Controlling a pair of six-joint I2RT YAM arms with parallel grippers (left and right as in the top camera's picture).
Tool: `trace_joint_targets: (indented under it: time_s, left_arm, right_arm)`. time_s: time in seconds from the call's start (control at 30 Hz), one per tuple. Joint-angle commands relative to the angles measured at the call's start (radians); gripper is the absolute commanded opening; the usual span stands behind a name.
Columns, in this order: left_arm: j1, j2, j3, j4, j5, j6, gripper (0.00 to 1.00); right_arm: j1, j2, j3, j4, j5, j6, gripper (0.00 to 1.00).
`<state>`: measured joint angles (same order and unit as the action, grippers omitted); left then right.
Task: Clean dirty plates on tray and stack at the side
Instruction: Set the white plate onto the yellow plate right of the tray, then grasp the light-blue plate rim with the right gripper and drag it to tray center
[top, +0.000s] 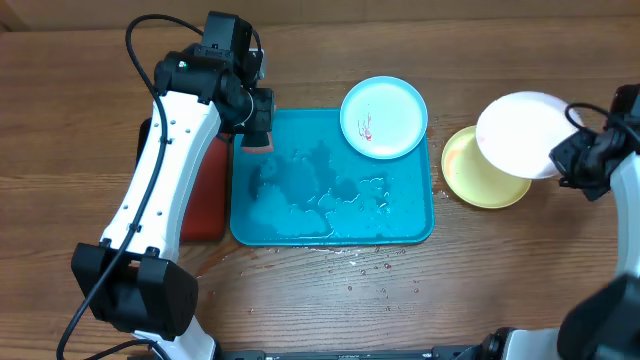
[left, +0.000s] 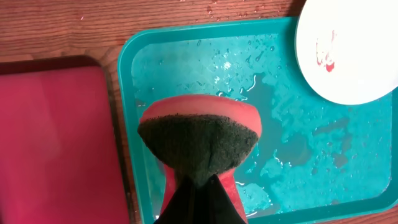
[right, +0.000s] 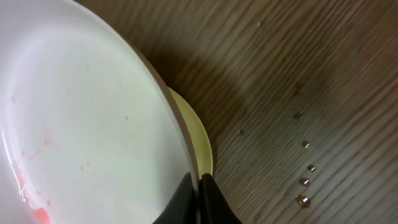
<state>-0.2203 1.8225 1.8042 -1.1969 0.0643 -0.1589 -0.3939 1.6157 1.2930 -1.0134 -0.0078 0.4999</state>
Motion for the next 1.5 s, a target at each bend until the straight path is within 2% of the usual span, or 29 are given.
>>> trace_joint_targets:
  time_s: [0.0, 0.3, 0.33, 0.43, 0.5, 0.6, 0.83, 1.0, 1.17, 1.3, 1.47]
  left_arm:
    - [0.01, 0.005, 0.005, 0.008, 0.003, -0.014, 0.04]
    - [0.01, 0.005, 0.005, 0.008, 0.003, -0.014, 0.04]
    - [0.01, 0.005, 0.005, 0.008, 0.003, -0.014, 0.05]
    - [0.01, 0.005, 0.005, 0.008, 0.003, -0.014, 0.04]
    - [0.01, 0.005, 0.005, 0.008, 0.003, -0.014, 0.04]
    - [0.01, 0.005, 0.005, 0.012, 0.003, -0.014, 0.04]
    - [0.009, 0.005, 0.005, 0.017, 0.004, -0.014, 0.04]
    - [0.008, 0.005, 0.005, 0.019, 0.003, -0.014, 0.04]
    - [0.008, 0.005, 0.005, 0.019, 0.004, -0.014, 0.04]
    - [0.008, 0.005, 0.005, 0.019, 0.003, -0.014, 0.04]
    - [0.008, 0.005, 0.005, 0.021, 0.003, -0.014, 0.04]
  right_arm:
    - [0.005, 0.075, -0.019, 0.006, -0.076, -0.038, 0.04]
    - [0.014, 0.204, -0.024, 0.035, -0.076, -0.06, 0.04]
    - [0.014, 0.204, -0.024, 0.035, -0.076, -0.064, 0.07]
    - [0.014, 0.203, -0.024, 0.023, -0.113, -0.126, 0.38]
    - [0.014, 0.203, -0.021, 0.005, -0.16, -0.169, 0.44]
    - [0.016, 0.202, 0.003, -0.041, -0.223, -0.198, 0.47]
    - [0.097, 0.178, 0.1, -0.078, -0.377, -0.246, 0.47]
    - [0.224, 0.171, 0.115, 0.039, -0.434, -0.2, 0.4]
    - [0.397, 0.175, 0.114, 0.169, -0.258, -0.075, 0.38]
    - [0.517, 0.188, 0.114, 0.2, -0.049, 0.036, 0.38]
    - [0.603, 0.218, 0.114, 0.228, 0.071, 0.103, 0.36]
